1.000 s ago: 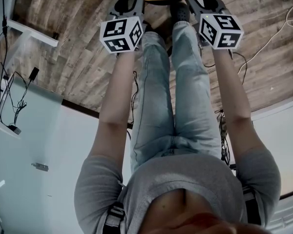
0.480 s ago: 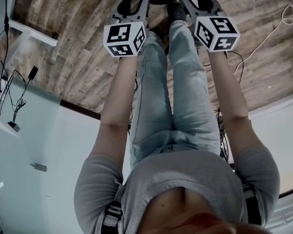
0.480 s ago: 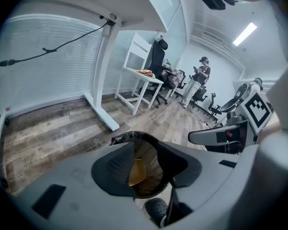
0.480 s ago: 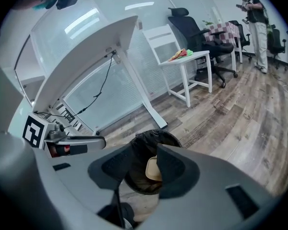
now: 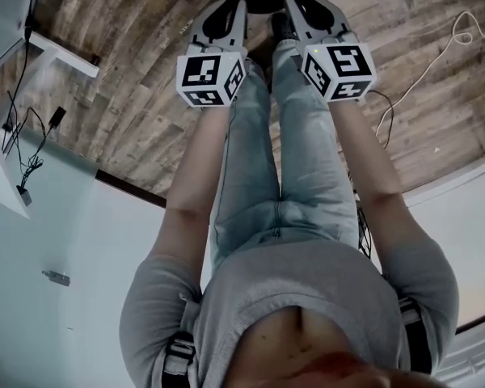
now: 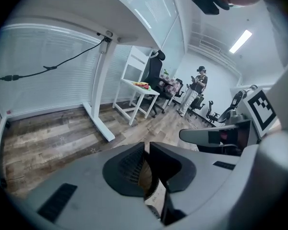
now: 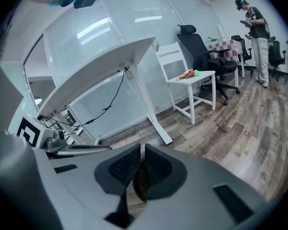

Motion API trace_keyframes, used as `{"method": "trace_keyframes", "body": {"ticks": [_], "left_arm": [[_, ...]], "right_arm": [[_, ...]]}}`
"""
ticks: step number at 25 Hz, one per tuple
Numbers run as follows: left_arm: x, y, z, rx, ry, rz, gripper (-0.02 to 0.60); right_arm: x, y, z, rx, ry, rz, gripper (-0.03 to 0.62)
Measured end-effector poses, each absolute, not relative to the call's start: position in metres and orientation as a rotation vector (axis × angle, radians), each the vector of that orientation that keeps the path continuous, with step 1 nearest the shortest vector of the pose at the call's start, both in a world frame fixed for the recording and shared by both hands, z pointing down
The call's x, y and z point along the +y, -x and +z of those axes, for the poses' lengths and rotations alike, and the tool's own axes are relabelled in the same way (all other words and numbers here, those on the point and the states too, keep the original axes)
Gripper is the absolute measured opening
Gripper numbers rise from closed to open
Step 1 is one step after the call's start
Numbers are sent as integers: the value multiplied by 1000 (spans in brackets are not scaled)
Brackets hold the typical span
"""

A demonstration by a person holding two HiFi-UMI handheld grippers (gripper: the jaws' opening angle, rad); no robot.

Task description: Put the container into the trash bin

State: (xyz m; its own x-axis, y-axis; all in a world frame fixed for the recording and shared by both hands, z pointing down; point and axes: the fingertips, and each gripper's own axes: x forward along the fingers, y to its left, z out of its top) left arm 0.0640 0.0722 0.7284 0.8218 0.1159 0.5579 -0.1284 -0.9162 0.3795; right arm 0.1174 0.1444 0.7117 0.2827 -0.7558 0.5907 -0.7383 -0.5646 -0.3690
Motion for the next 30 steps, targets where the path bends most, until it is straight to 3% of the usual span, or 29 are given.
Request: {"method": "trace_keyframes", "body": {"ticks": [30], "left_arm": [[58,-65,543,-48,-2658,569,9]], "right_arm": [[95,-95,526,1684,2431,-922,72]]}}
